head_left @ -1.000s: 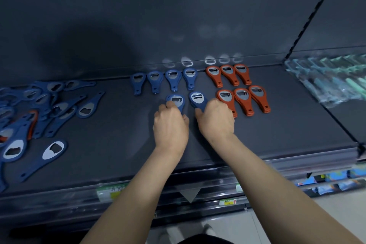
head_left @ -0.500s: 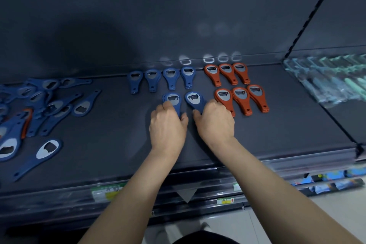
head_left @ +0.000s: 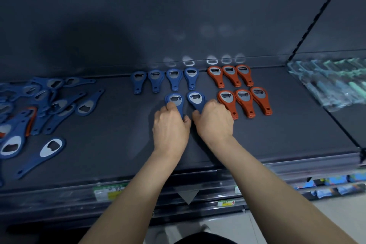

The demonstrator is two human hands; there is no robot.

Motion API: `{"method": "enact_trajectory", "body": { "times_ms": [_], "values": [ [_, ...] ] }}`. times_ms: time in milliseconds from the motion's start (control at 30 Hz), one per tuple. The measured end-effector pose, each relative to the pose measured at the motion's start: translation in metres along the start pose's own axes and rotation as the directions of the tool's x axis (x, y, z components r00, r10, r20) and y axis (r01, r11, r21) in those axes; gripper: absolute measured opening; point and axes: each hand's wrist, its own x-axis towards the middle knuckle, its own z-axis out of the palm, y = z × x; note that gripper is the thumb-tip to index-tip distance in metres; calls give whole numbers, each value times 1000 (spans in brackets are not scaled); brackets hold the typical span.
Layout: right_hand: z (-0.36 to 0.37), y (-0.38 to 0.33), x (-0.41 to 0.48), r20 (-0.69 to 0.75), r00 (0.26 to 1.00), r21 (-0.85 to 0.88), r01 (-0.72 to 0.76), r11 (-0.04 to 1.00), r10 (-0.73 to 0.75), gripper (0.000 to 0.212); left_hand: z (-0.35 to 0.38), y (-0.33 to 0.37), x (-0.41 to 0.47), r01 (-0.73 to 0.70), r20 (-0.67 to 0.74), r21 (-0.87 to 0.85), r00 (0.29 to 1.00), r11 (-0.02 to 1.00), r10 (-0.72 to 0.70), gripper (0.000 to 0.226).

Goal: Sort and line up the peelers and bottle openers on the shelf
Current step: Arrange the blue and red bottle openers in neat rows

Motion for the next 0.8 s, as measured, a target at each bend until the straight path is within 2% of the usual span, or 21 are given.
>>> {"method": "enact_trajectory", "body": {
  "times_ms": [200,567,667,733,800],
  "values": [
    [2,1,-1,-32,999,-1,3,1000,-3,27,2,1,-2,-14,18,10,1000,1000,14,28],
    [-4,4,-4,3,998,-2,65,998,-65,38,5,-3,-6,-44,-30,-18,999,999,43,27],
    [-9,5,-4,-11,996,-36,87,996,-87,32,4,-4,-6,-44,-45,-13,998,999,43,30],
    [-15,3,-3,-12,988,-58,151,987,-152,24,0,-4,-7,-50,-47,-19,998,999,49,31],
    [-18,-2,-1,4,961,-46,277,960,-277,20,-8,-8,-9,-75,-53,-29,996,997,73,28]
  ]
}}
